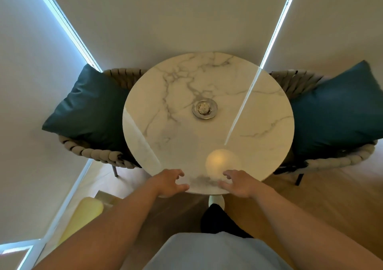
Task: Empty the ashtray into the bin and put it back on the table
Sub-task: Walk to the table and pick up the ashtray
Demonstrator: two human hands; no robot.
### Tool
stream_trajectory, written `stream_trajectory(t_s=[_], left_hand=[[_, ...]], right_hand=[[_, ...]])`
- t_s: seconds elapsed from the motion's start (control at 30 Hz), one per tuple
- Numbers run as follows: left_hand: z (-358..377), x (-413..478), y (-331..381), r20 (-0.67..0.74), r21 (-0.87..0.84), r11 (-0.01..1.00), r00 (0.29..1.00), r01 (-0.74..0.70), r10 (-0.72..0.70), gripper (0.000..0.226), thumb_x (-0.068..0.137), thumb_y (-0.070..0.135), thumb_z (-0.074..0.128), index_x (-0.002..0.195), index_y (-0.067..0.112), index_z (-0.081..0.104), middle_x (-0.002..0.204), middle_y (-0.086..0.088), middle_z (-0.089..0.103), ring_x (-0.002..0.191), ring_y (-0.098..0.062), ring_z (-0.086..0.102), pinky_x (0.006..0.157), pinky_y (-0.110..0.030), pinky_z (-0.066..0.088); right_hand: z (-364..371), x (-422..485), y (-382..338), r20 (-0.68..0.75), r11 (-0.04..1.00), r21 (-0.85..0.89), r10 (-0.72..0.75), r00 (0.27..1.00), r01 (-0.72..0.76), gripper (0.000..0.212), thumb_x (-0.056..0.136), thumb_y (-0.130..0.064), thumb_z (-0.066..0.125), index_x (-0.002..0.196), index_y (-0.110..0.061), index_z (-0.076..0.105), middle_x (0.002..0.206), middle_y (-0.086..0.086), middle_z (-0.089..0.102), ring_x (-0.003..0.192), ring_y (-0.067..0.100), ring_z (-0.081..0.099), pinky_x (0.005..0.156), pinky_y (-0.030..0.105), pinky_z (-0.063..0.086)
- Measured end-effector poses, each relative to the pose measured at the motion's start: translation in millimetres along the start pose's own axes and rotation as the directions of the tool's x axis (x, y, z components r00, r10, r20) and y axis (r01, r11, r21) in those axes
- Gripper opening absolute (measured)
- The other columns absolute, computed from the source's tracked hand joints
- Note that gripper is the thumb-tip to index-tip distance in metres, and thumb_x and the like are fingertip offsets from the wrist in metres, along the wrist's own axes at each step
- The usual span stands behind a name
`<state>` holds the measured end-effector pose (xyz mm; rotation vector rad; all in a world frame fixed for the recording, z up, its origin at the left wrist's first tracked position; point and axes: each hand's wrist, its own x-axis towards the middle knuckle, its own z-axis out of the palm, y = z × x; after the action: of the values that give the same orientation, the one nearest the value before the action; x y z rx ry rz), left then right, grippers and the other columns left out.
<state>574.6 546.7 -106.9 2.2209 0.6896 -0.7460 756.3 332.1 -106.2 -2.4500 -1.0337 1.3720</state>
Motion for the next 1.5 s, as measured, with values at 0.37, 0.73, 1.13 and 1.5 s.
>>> stream_trajectory(t_s=[0.37, 0.73, 1.13, 1.5], left_hand=[[-88, 93, 53, -0.065, -0.062, 0.995, 0.995, 0.078, -0.082, 0.069, 0.087, 0.058, 0.061, 0.143, 0.021, 0.043, 0.141, -0.004, 0.052, 0.124, -0.022, 0.054, 0.102, -0.035, 0.043], [-158, 185, 57, -0.171, 0.043, 0.995, 0.982, 0.086, -0.077, 0.085, 0.081, 0.060, 0.067, 0.148, 0.022, 0.032, 0.143, -0.004, 0.050, 0.129, -0.023, 0.049, 0.104, -0.038, 0.041], [-181, 262, 38, -0.240, 0.303, 0.953, 0.967, -0.009, 0.085, 0.118, 0.059, 0.071, 0.076, 0.150, 0.024, 0.016, 0.138, -0.005, 0.042, 0.128, -0.025, 0.042, 0.098, -0.041, 0.042], [-170, 280, 39, -0.255, 0.367, 0.930, 0.959, -0.021, 0.122, 0.118, 0.052, 0.076, 0.073, 0.145, 0.029, 0.019, 0.122, -0.003, 0.051, 0.118, -0.025, 0.049, 0.092, -0.041, 0.042]], right_hand=[[-127, 95, 20, -0.030, 0.998, -0.047, -0.035, 0.999, 0.034, 0.080, 0.089, -0.067, 0.048, 0.148, -0.013, 0.039, 0.147, 0.009, 0.049, 0.132, 0.025, 0.047, 0.103, 0.032, 0.036], [-191, 177, 13, -0.160, 0.995, -0.079, -0.076, 0.984, 0.064, 0.091, 0.075, -0.060, 0.073, 0.145, -0.010, 0.041, 0.142, 0.011, 0.053, 0.130, 0.027, 0.049, 0.103, 0.033, 0.038], [-205, 244, 2, -0.332, 0.975, -0.214, -0.137, 0.933, 0.066, 0.115, 0.054, -0.067, 0.081, 0.147, -0.019, 0.031, 0.134, 0.007, 0.041, 0.119, 0.030, 0.038, 0.101, 0.043, 0.041], [-195, 260, -7, -0.331, 0.962, -0.260, -0.172, 0.928, 0.085, 0.115, 0.047, -0.071, 0.081, 0.141, -0.022, 0.035, 0.121, 0.005, 0.041, 0.109, 0.028, 0.039, 0.094, 0.042, 0.043]])
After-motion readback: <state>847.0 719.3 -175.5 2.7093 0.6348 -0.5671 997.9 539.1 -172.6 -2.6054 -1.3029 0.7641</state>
